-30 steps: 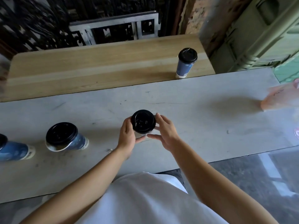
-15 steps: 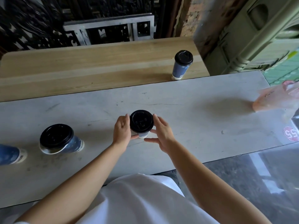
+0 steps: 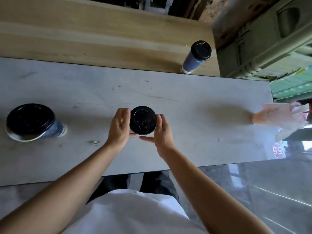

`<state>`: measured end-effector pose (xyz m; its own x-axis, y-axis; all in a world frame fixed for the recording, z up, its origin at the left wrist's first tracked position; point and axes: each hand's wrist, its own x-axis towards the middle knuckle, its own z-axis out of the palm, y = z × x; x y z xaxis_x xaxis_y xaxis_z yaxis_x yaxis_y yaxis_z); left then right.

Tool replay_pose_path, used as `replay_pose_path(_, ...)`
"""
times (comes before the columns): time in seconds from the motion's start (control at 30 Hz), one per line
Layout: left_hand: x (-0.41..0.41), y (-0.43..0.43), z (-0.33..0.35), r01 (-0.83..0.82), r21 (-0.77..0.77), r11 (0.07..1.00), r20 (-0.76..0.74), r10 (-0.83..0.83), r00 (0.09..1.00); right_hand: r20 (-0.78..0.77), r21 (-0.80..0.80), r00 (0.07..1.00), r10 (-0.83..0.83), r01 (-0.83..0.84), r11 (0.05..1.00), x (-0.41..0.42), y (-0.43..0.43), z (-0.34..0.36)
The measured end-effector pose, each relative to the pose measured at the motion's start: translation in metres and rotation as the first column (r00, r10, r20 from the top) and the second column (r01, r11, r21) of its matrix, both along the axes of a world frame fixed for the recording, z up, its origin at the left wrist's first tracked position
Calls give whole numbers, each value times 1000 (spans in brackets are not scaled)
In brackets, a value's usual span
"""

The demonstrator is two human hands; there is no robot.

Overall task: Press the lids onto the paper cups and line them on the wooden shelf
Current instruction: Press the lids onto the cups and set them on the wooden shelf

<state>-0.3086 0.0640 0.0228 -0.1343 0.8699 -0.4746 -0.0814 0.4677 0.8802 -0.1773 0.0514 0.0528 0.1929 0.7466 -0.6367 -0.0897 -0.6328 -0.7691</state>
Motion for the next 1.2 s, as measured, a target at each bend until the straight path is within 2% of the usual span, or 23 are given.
replay_pose_path(0.27,7,2,5,-62,-44,997,2,62,998,-38,-22,996,76,-77,997,12,10,-3)
replay_pose_path(0.43,21,1,16,-220,-195,956,-17,221,975,-53,18,968,246,-246,969,27,18,-4)
replay_pose_path(0.53,35,1,17,-365,-299,882,30,391,920,-140,17,927,348,-349,937,40,30,-3)
replay_pose_path(0.67,56,-2,11,-493,-350,796,88,552,829,-273,35,836,476,-486,873,68,37,-10)
replay_pose_path(0.73,61,-8,6,-523,-407,748,135,616,776,-277,41,784,556,-568,822,81,37,-14)
replay_pose_path(0.8,63,-16,0,-487,-470,736,246,639,729,-165,64,722,671,-671,738,88,36,-13)
replay_pose_path(0.9,70,-18,-6,-332,-494,804,430,558,710,175,98,590,788,-807,583,94,44,-16)
replay_pose_path(1.0,78,-14,-7,-313,-504,805,359,524,772,413,-12,447,793,-868,496,97,59,-17)
replay_pose_path(1.13,83,0,-8,-281,-481,831,384,487,784,521,-94,307,796,-907,411,99,85,-1)
replay_pose_path(1.2,82,9,-10,-271,-442,855,314,430,846,595,-113,231,769,-924,365,99,106,12)
